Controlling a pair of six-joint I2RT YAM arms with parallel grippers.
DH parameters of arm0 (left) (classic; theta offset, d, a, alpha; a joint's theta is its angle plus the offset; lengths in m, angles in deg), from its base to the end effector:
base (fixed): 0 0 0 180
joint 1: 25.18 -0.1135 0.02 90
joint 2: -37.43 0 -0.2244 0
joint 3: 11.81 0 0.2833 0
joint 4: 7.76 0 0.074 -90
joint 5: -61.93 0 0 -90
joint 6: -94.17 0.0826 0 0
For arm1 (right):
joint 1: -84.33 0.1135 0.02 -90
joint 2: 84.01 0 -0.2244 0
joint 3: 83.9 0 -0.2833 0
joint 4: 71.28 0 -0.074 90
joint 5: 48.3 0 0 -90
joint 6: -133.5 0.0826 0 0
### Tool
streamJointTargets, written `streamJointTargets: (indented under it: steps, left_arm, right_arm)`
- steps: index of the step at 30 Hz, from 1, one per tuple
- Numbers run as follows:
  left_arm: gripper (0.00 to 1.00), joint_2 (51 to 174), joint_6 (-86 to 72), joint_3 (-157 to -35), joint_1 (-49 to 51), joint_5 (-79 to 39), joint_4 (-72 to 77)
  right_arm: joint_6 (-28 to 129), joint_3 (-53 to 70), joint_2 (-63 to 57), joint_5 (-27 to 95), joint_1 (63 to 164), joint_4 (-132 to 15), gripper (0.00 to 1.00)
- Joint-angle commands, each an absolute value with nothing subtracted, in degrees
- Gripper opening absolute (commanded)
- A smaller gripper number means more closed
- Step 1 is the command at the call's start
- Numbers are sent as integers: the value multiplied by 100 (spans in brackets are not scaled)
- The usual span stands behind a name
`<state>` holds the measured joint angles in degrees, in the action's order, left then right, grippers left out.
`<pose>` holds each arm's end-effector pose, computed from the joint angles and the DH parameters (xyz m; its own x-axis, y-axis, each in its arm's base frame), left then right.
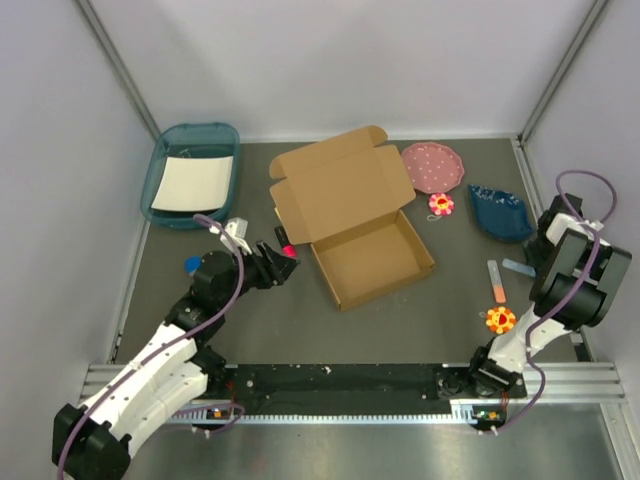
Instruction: Fold the paper box
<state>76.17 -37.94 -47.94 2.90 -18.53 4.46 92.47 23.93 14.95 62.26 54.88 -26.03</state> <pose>0.2391 -0.1431 0.2012 -0.5736 -0.4435 -0.6887 0.2978 0.6703 -0.6797 0.2944 -0.1996 0.0635 -0.1254 0.8819 -0.4544 0.9890 0.1474 0.0133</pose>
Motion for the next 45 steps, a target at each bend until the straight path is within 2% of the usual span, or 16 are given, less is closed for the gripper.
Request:
streamJointTargets:
  steps: [1, 4, 9, 13, 20, 27, 31, 37, 41, 45]
  left_arm:
    - [64, 7821, -3793, -4909, 356, -1875, 139]
    - [64, 7944, -3802, -4927, 418, -1884, 52]
    - [64, 8041, -3837, -4971, 541, -1893, -10]
    - [64, 8024, -3881, -4988, 637, -1902, -10]
    - [64, 7857, -3872, -5067, 664, -1972, 16]
    - [64, 7813, -3872, -5173, 664, -2051, -19]
    - [64, 7760, -3916, -5182, 664, -2042, -36]
    - [64, 7593, -3881, -5182, 664, -2174, 156]
    - [64, 7505, -3890, -5182, 664, -2262, 236]
    - [64, 7452, -3916, -5173, 664, -2306, 341]
  right_arm:
    - [9026, 2226, 1715, 6183, 5436, -2758, 55]
    - [8973, 2375, 1602, 6070, 5436, -2855, 47]
    - [9052, 2753, 1276, 5972, 5699, -2934, 42]
    - [9245, 3139, 916, 5850, 5936, -2934, 34]
    - [9289, 3562, -270, 5744, 6165, -2882, 31]
    - [8955, 3308, -1457, 5884, 6384, -2363, 29]
    - [8999, 3316, -2097, 6007, 6955, -2284, 29]
    - [8903, 2720, -2354, 6666, 9072, -2293, 27]
    - [8955, 2227, -1828, 6658, 10180, -2319, 27]
    - [8947, 1726, -803, 7237, 11444, -2380, 28]
